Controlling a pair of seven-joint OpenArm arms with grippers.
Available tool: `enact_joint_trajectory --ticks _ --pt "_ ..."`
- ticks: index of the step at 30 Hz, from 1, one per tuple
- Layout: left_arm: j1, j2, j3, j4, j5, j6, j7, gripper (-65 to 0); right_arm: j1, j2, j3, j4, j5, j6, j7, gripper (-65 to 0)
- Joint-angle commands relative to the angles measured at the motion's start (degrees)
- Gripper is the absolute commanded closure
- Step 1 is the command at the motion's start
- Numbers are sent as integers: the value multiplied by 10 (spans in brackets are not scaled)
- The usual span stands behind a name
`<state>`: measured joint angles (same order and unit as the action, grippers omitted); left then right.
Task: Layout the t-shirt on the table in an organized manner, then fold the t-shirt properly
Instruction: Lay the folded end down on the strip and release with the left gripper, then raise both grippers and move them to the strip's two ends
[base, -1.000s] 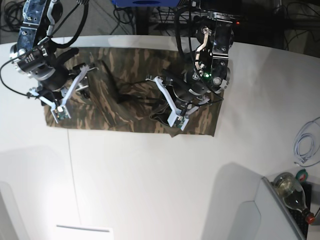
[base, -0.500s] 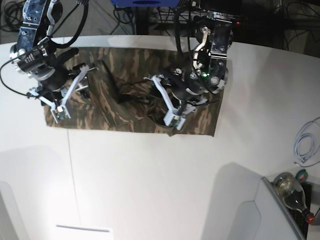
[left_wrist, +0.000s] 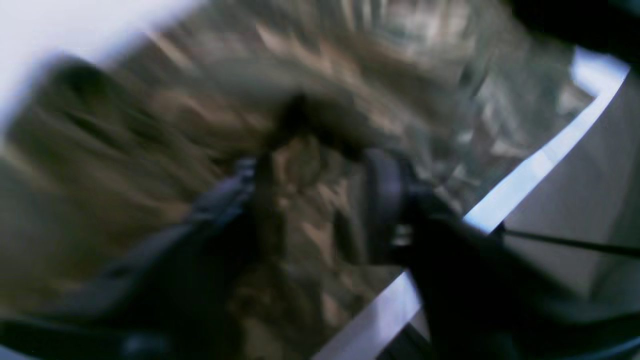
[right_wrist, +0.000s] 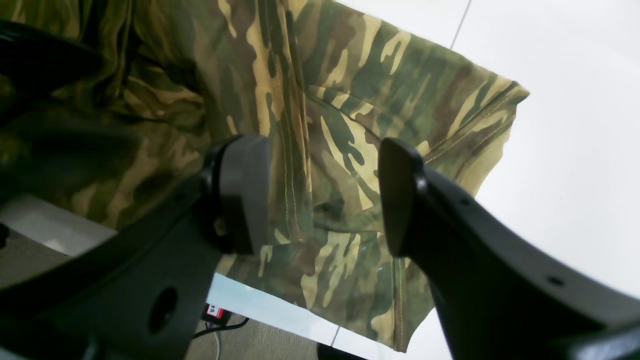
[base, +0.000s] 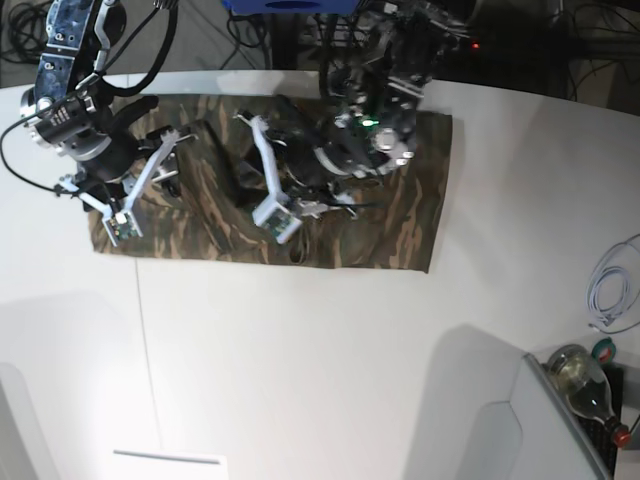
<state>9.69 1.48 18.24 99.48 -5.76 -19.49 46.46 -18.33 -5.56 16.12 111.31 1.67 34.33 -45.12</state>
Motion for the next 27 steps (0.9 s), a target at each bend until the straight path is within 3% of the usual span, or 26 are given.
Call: enact_joint_trajectory --ticks 1,2,3,7,10,17,27 --pt "7 -12 -25 39 4 6 -8 -118 1 0 0 10 7 1 10 -327" --pt "18 -16 -55 64 6 6 -8 -23 1 0 0 10 7 1 10 -327" --pt "25 -16 -90 80 10 7 -8 0 1 0 0 10 7 1 10 -327" --pt "19 -13 -214 64 11 29 -9 0 1 0 -1 10 7 1 9 -327" --pt "0 -19 -237 7 11 33 -9 0 2 -1 -1 10 7 1 9 -327" --pt "1 -16 -229 -81 10 34 -9 0 3 -1 0 10 7 1 9 -327" --pt "15 -11 -70 -88 5 34 -9 0 2 -1 2 10 7 1 9 -327"
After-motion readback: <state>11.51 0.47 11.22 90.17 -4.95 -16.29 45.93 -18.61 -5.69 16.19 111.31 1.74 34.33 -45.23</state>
